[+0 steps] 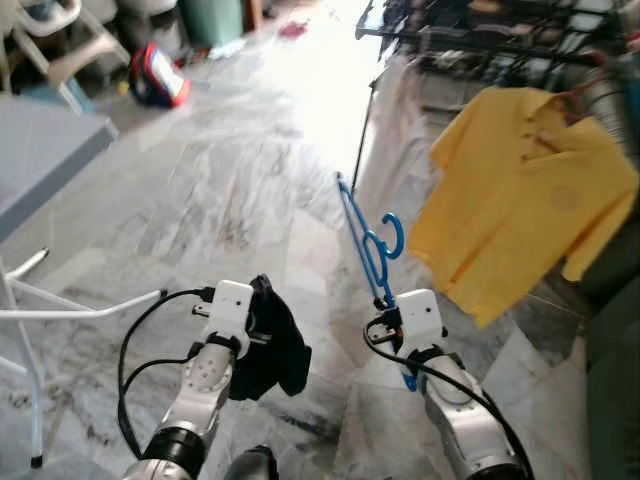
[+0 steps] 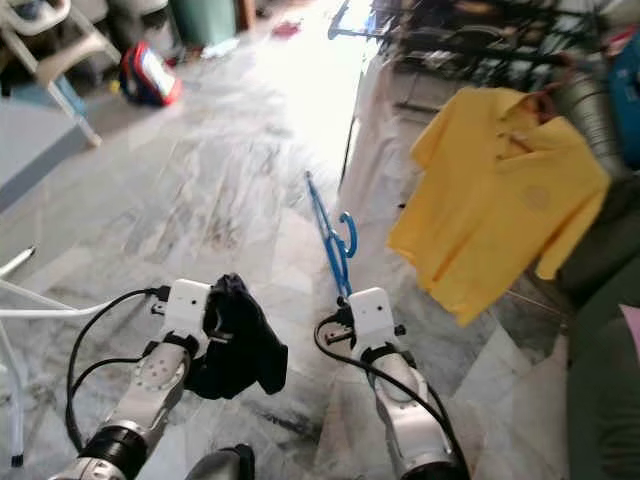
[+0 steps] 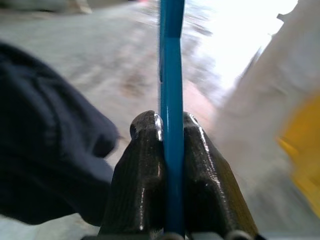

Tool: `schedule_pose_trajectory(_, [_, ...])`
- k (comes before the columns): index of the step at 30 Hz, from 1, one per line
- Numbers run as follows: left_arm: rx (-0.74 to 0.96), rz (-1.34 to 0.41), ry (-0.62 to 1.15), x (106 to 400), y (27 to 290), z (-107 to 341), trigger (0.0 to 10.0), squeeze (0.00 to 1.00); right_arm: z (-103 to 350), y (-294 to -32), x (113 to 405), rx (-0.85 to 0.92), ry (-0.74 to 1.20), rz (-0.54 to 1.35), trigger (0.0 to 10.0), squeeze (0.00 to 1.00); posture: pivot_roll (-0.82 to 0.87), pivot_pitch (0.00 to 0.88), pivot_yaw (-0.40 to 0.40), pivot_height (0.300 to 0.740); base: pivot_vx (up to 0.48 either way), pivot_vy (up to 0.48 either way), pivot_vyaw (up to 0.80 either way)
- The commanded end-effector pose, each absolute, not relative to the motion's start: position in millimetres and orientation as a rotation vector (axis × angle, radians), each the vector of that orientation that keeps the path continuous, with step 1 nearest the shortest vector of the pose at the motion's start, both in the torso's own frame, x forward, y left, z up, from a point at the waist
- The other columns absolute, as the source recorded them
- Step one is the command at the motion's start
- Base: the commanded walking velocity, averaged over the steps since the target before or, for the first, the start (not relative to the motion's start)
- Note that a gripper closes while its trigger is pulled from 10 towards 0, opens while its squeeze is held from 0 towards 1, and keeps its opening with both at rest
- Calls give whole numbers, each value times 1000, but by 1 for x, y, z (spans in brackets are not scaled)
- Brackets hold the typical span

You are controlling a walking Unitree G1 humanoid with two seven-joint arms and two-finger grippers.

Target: Hang hanger

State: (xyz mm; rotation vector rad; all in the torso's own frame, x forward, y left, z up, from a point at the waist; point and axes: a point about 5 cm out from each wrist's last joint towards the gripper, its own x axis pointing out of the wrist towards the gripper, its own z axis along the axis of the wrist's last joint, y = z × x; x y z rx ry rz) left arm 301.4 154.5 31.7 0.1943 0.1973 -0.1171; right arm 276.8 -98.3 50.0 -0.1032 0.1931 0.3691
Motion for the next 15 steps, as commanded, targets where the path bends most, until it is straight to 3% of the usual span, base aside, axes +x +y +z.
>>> schedule_pose_trajectory(1, [187,-137,198,300,148,30,10000,0,54,-101,278,-126,176,379,10000,0,-100,177,12,740,0,0,800])
schedule_pose_trajectory(15, [203,-174,213,298,142,28,10000,0,55,-100,278,-137,173,406,10000,0,-99,187,9,740,0,0,800])
